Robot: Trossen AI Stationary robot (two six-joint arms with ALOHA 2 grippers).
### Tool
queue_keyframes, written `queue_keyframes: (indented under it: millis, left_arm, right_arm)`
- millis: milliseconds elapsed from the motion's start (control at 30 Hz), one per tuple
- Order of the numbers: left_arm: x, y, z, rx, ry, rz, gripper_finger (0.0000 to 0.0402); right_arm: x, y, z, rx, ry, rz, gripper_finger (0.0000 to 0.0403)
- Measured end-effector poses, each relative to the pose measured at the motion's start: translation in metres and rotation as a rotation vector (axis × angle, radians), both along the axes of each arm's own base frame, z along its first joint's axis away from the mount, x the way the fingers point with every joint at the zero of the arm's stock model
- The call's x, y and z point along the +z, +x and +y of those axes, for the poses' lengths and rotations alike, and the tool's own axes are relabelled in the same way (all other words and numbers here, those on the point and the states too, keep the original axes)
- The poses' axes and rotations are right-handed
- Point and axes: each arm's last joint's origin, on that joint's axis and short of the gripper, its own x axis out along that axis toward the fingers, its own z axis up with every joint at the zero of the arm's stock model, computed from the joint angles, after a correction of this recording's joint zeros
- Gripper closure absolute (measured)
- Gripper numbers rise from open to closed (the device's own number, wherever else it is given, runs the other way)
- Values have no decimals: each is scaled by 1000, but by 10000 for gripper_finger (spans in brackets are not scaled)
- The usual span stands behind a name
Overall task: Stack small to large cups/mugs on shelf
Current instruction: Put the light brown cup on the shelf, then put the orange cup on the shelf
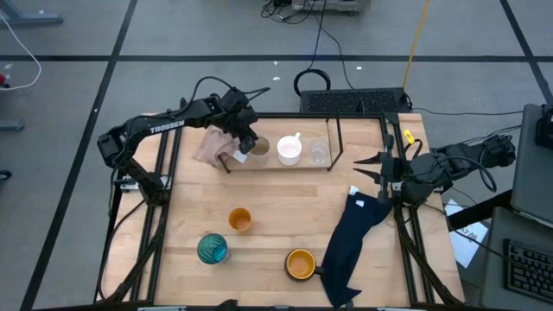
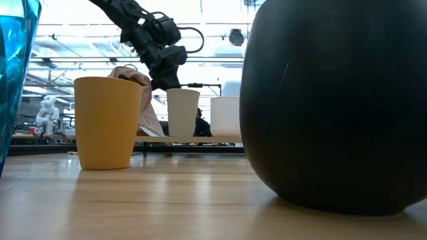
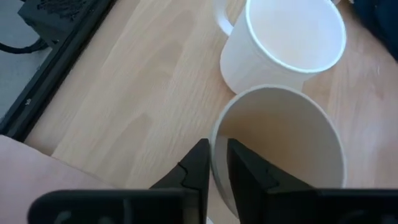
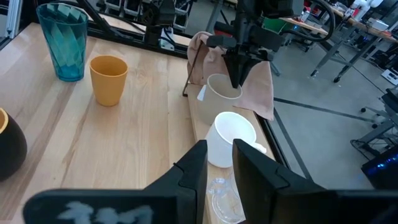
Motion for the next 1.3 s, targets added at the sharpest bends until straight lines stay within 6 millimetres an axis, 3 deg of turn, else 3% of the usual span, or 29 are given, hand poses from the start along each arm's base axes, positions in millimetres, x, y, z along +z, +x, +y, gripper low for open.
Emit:
queue_keyframes:
  millis: [267, 500, 600, 767, 900, 1033, 1167, 1300]
  left_arm:
    - [1, 1, 0, -3, -18, -14, 315]
    - [5, 1, -3, -24, -71, -48, 257]
    - [23, 2, -4, -55, -84, -114, 241]
    - [75, -1, -16, -99, -42, -178, 237]
    - [127, -14, -46, -194, 38, -262, 238]
    - [163, -39, -98, -350, 110, -379, 238]
    - [161, -61, -154, -487, 114, -452, 238]
    - [138, -72, -194, -512, 151, -581, 238]
  right_arm:
    - [0, 0, 0, 0, 0, 0, 335]
    - [0, 0, 0, 0, -1, 0, 335]
    - [0, 0, 0, 1, -5, 1, 335]
    - [1, 0, 0, 2, -3, -6, 335]
    - [1, 0, 0, 1, -2, -13, 335]
    - [2, 1, 0, -11, 29, -25, 335]
    - [2, 1, 0, -19, 48, -29, 335]
    - [3, 1, 0, -16, 45, -46, 335]
